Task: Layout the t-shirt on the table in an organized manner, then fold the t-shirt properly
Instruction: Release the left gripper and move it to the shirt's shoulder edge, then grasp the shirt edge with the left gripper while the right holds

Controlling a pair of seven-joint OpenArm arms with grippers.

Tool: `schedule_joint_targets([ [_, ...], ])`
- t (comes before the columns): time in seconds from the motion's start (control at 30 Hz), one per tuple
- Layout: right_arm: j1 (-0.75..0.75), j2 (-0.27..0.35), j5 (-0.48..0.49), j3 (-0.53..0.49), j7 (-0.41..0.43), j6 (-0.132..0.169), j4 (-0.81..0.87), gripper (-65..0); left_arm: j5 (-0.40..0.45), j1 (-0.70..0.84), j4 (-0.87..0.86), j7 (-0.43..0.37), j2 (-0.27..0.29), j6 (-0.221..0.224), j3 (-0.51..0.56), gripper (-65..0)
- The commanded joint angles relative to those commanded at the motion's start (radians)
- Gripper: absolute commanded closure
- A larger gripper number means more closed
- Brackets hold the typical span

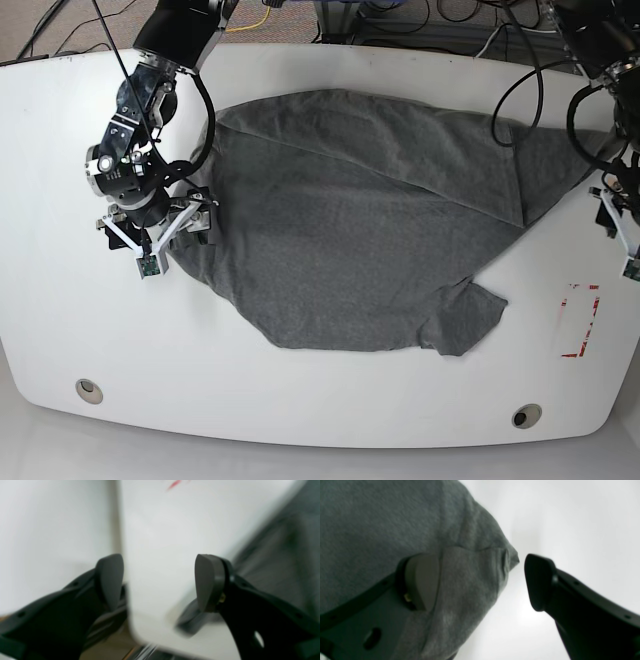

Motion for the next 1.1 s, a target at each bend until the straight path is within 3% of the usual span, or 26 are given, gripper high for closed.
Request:
schedule_joint_targets([
  [0.1,0.002,0.0,0.005,-0.002,0.0,0.0,-0.014,-51.4,0.002,-0.002,0.0,0.031,0.094,0.0,0.025,-42.5],
  [0.13,0.002,0.002,0.005,-0.002,0.0,0.0,-0.02,-51.4,0.002,0.002,0.0,0.043,0.147,0.0,0.031,-42.5],
  [0.27,0.0,0.002,0.008,-0.002,0.0,0.0,-0.046,-51.4,0.002,0.054,0.0,0.048,0.261,0.0,0.034,-42.5],
  [0.37,-0.002,0.002,0.008,-0.002,0.002,0.002,-0.069,-51.4,0.003,0.104,0.0,0.048,0.296,0.0,0.055,-42.5],
  [0.73,-0.003,0.0,0.008,-0.002,0.0,0.002,-0.083,-51.2,-0.002,0.304,0.0,0.043,0.295,0.0,0.089,-42.5],
  [0.83,-0.005,0.0,0.008,-0.002,0.0,0.002,-0.083,-51.2,-0.002,0.321,0.0,0.038,0.265,0.0,0.083,-42.5],
  [1.1,-0.006,-0.003,0.008,-0.002,0.0,0.002,-0.083,-51.2,0.0,0.315,-0.018,0.015,0.264,0.0,0.089,-42.6],
])
